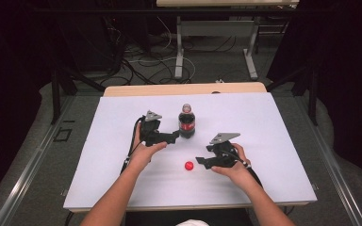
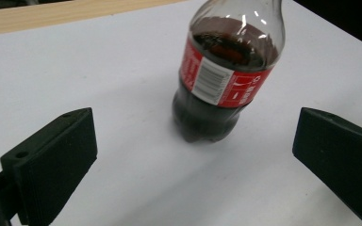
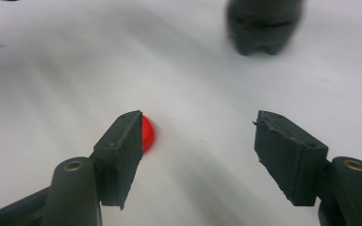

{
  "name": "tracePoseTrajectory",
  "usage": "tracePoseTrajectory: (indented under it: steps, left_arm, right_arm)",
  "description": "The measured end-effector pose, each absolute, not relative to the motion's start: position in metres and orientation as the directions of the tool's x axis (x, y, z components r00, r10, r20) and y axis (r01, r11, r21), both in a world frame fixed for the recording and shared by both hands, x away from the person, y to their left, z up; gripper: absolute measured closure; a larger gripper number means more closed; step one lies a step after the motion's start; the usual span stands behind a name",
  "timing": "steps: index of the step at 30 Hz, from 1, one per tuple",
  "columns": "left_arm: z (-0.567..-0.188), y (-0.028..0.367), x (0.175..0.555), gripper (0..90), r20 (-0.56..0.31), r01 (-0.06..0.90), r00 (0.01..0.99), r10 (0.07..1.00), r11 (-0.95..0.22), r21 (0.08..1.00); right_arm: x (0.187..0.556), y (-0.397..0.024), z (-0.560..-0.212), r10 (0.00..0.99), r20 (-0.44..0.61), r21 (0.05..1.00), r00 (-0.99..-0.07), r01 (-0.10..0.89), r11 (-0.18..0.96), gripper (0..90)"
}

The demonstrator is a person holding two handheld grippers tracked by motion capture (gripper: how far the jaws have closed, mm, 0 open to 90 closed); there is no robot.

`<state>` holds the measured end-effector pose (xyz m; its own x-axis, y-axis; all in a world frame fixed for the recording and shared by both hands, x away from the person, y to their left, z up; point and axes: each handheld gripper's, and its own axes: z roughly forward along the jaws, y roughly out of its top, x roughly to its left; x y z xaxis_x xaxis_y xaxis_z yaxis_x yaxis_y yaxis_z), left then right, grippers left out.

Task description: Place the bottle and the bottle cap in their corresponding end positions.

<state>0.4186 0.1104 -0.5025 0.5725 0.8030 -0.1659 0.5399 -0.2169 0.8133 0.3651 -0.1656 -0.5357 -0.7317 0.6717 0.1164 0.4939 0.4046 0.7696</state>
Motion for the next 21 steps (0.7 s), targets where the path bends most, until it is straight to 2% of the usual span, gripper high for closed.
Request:
tracePoseTrajectory:
  steps: [2, 12, 13, 21]
  left_arm:
    - [-0.501, 0.118, 0.416, 0.6, -0.167, 0.545, 0.558, 0.813, -0.208, 0.812]
    - [-0.502, 0.161, 0.399, 0.6, -0.169, 0.582, 0.508, 0.845, -0.191, 0.791]
    - [-0.503, 0.166, 0.396, 0.6, -0.162, 0.586, 0.505, 0.848, -0.199, 0.786]
    - [-0.514, 0.204, 0.378, 0.6, -0.147, 0.597, 0.428, 0.891, -0.157, 0.787]
  right_arm:
    - [0.368, -0.177, -0.531, 0.679, 0.083, 0.775, -0.73, 0.475, 0.416, 29.8]
    - [0.377, -0.231, -0.518, 0.814, 0.001, 0.79, -0.582, 0.499, 0.356, 18.6]
    - [0.378, -0.237, -0.518, 0.827, 0.004, 0.79, -0.562, 0.509, 0.342, 15.4]
    - [0.38, -0.279, -0.523, 0.887, 0.019, 0.774, -0.462, 0.569, 0.28, 14.8]
